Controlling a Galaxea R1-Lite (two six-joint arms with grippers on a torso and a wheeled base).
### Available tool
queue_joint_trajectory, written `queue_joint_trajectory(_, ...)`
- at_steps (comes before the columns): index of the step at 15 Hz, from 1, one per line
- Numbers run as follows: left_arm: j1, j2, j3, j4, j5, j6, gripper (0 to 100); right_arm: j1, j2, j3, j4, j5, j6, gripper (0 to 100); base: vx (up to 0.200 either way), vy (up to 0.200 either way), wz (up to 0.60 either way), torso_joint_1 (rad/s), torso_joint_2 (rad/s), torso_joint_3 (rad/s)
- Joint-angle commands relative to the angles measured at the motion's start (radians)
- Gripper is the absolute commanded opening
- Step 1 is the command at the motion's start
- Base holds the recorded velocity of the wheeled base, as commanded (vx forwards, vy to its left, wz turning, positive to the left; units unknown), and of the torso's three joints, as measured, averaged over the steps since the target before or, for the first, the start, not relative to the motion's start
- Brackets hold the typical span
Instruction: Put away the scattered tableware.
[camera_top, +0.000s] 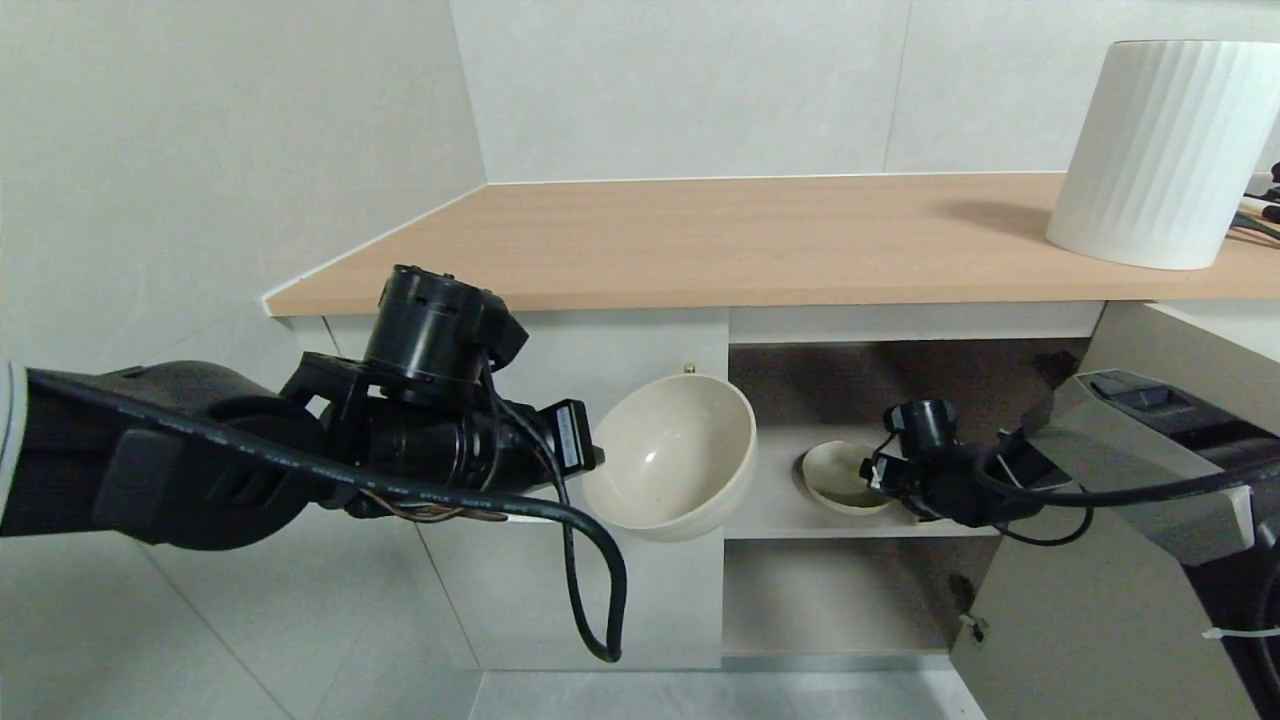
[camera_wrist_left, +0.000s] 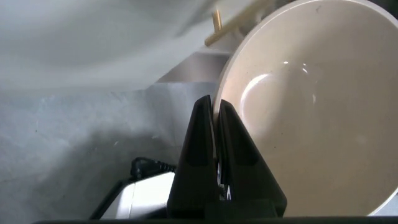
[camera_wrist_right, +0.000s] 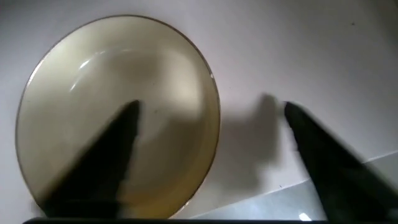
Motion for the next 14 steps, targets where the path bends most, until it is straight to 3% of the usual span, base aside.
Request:
queue_joint_trajectory(1,-0.033,0.048,0.001,0.001,0.000,0.000,0,0.009,-0.079,0.073,0.003,0.001,0.001,100,0.000,0.000,0.00,0.000,0.00,0.000)
queue_joint_trajectory(5,-0.099,0.148,-0.002,0.022,0.010,0.002,0,0.091,-0.324,0.272,0.082,0.100,-0.009,100,0.000,0.000,0.00,0.000,0.00,0.000)
queue_joint_trajectory(7,-0.137,0.235,-0.005,0.051,0.043,0.022,0,0.154,-0.487,0.311,0.249,0.192,-0.012,100,0.000,0.000,0.00,0.000,0.00,0.000)
queue_joint_trajectory(9,-0.162,0.297,-0.005,0.051,0.088,0.025,0,0.207,-0.571,0.326,0.338,0.208,-0.013,100,0.000,0.000,0.00,0.000,0.00,0.000)
queue_joint_trajectory(14,-0.196,0.369,-0.007,0.048,0.224,0.071,0,0.394,-0.725,0.349,0.526,0.344,-0.015,100,0.000,0.000,0.00,0.000,0.00,0.000)
